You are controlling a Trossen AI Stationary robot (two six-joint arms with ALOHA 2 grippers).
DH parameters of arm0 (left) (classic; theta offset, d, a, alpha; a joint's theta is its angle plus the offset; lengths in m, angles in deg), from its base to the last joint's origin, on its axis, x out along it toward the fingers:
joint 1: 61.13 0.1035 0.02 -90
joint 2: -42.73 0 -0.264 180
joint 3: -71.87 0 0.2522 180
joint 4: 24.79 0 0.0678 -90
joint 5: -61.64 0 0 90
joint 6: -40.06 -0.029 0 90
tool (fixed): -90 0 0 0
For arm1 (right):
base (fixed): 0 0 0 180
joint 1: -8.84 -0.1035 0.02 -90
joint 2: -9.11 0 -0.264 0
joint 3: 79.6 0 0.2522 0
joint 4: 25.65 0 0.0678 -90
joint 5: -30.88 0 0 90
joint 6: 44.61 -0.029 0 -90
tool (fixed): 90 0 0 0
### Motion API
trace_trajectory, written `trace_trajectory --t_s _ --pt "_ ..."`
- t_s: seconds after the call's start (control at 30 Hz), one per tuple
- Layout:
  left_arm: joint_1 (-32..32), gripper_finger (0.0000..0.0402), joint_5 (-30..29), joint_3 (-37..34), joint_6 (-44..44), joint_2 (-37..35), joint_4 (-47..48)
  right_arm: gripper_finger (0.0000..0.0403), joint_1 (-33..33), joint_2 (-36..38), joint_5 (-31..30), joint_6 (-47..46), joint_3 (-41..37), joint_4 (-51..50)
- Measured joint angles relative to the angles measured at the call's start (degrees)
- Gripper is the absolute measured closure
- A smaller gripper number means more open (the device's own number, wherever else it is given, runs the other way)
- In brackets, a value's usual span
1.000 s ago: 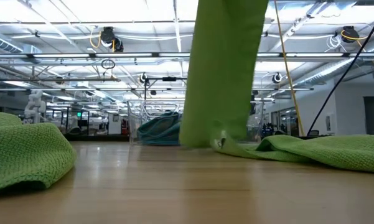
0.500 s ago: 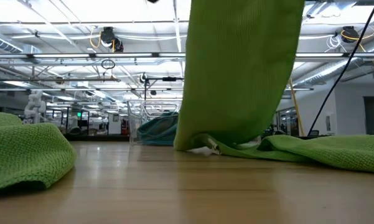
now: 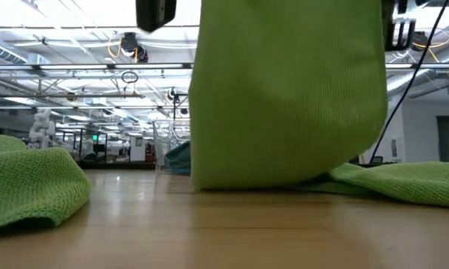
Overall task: Fold microfiber towels
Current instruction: Fold the top left green microfiber towel
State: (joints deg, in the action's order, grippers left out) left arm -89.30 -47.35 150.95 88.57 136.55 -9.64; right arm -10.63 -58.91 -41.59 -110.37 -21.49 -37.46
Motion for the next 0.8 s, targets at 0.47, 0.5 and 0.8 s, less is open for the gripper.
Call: trace_trajectory --t_s 0.47,0.5,0.8 --pt "6.36 0.0397 -0.67 -4.53 -0.73 0.02 4.98 0.0399 10.64 -7.69 -4.55 11.47 -0.57 -4.48" --pt "7.12 0.0397 -0.81 -4.53 -1.14 0.02 5.64 0.0399 11.50 -7.69 -4.57 12.20 -0.57 -4.47" --pt "12.78 0.0390 2.00 -4.47 -8.03 0.78 6.48 0.0399 15.27 -7.73 -2.45 14.58 -0.57 -8.62"
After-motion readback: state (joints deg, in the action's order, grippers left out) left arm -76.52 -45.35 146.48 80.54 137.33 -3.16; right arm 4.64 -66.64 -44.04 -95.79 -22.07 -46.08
